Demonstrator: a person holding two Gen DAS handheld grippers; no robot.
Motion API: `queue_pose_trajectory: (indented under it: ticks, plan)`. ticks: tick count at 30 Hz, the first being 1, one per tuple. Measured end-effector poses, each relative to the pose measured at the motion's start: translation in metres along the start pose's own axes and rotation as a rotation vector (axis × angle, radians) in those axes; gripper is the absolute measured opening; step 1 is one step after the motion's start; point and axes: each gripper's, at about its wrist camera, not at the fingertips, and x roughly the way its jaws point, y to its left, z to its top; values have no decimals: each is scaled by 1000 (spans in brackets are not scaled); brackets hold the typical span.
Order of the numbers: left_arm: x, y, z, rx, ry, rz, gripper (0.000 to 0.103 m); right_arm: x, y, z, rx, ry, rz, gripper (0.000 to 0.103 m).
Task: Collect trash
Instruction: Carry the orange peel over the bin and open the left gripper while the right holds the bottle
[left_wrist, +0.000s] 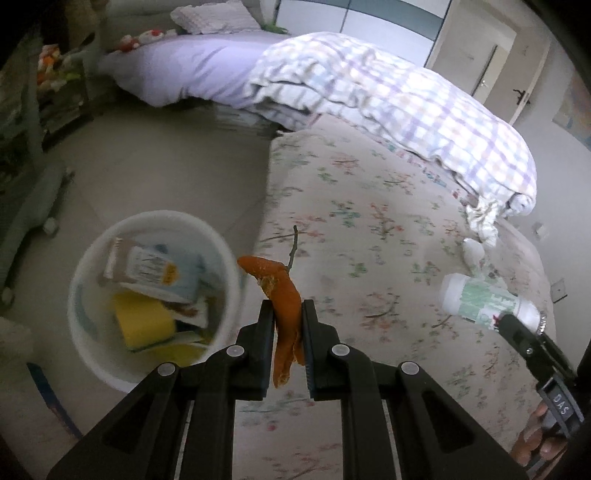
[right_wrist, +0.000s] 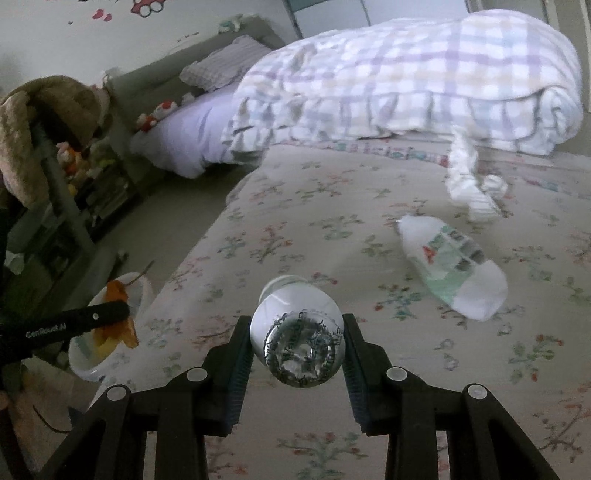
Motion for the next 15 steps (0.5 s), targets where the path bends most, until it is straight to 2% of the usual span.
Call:
queue_pose_trajectory:
  ticks: [15]
  plan:
    - [-13, 81, 0, -89, -24, 80, 15, 28, 81, -3, -143, 44, 88, 41]
